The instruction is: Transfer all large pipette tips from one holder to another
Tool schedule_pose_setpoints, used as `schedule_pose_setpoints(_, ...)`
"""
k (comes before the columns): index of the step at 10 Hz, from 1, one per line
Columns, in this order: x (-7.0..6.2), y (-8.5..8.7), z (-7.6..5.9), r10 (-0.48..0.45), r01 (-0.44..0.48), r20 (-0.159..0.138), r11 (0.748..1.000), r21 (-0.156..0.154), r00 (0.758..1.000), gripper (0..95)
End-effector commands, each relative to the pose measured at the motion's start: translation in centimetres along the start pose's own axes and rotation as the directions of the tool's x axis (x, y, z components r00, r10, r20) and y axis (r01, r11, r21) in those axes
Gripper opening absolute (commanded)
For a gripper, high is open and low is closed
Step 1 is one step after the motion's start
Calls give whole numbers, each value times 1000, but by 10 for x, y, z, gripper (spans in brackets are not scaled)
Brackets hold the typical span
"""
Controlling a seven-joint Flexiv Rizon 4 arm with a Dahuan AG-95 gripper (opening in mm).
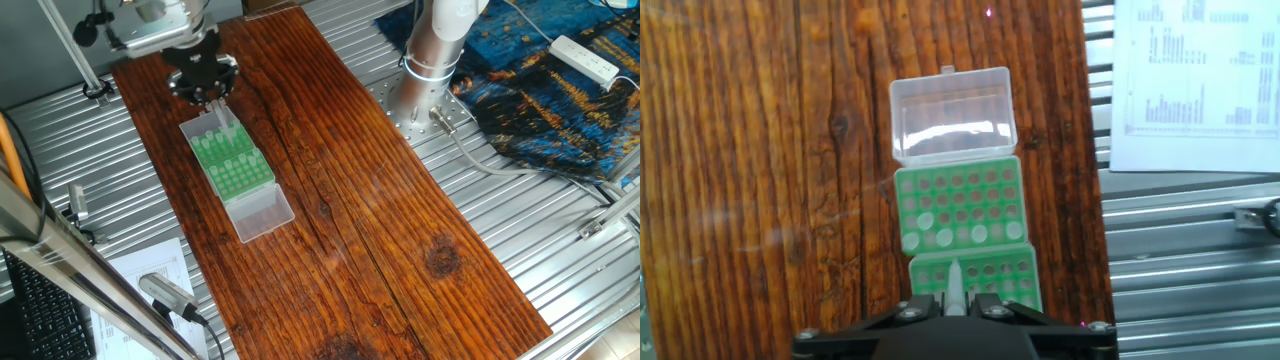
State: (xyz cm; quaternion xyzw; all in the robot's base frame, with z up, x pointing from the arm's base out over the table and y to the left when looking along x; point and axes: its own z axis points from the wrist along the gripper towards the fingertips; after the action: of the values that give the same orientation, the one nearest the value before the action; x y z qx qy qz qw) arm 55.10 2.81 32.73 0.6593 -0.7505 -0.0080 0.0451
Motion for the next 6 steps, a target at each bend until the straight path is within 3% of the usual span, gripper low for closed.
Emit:
schedule_pose_setpoints(1, -4, -1, 2, 94, -94, 12, 996, 3, 996, 0)
schedule_pose_setpoints(3, -10, -3, 5, 190, -190, 12, 982, 1, 982, 0)
schedule_pose_setpoints(6, -26, -3, 9, 365, -365, 27, 931, -13, 931, 0)
